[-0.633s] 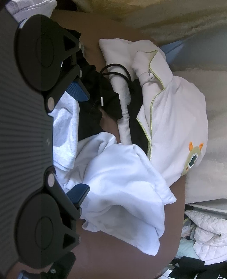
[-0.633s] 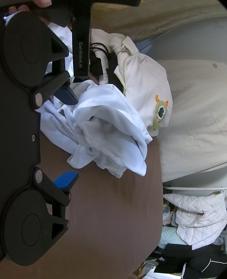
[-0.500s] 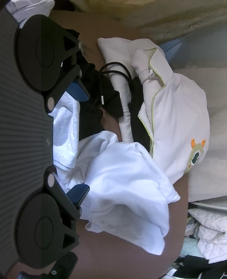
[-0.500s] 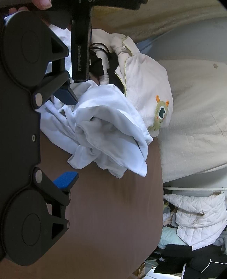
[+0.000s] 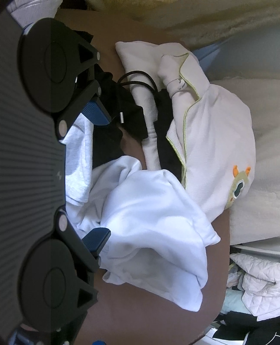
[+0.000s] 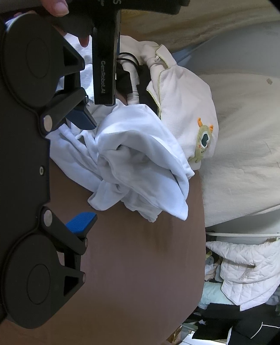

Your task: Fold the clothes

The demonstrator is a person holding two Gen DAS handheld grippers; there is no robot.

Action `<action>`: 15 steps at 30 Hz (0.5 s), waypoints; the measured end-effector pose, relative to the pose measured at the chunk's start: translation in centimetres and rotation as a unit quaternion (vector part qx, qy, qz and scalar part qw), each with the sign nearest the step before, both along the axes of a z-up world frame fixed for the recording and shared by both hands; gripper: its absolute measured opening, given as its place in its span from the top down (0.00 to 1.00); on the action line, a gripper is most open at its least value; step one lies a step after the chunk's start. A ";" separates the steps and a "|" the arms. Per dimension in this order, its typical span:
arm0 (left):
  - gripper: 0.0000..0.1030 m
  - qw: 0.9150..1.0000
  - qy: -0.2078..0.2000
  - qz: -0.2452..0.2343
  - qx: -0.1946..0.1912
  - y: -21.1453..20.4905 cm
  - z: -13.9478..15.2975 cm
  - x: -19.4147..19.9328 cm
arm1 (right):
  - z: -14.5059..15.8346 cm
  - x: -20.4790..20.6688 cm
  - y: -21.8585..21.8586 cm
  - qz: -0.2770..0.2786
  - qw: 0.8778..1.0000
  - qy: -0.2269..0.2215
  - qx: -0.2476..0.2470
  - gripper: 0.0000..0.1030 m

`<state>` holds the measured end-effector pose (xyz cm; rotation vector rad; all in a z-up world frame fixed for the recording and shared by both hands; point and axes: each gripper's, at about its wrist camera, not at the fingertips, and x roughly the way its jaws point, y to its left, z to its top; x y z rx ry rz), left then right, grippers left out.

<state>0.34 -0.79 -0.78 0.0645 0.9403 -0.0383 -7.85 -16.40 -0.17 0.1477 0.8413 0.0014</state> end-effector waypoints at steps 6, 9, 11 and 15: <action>0.00 1.000 0.004 -0.004 0.001 0.0 -0.3 0.0 | -0.1 0.0 -0.1 -0.001 1.000 0.004 0.001 0.16; 0.00 1.000 0.006 -0.006 0.005 -0.2 -0.2 0.0 | -0.1 0.1 -0.1 -0.001 1.000 0.006 0.001 0.16; 0.00 1.000 0.007 -0.007 0.008 -0.2 -0.3 0.1 | -0.2 0.1 -0.1 -0.001 1.000 0.007 0.001 0.16; 0.00 1.000 0.010 -0.009 0.012 -0.3 -0.4 0.1 | -0.2 0.1 -0.1 -0.002 1.000 0.009 0.001 0.16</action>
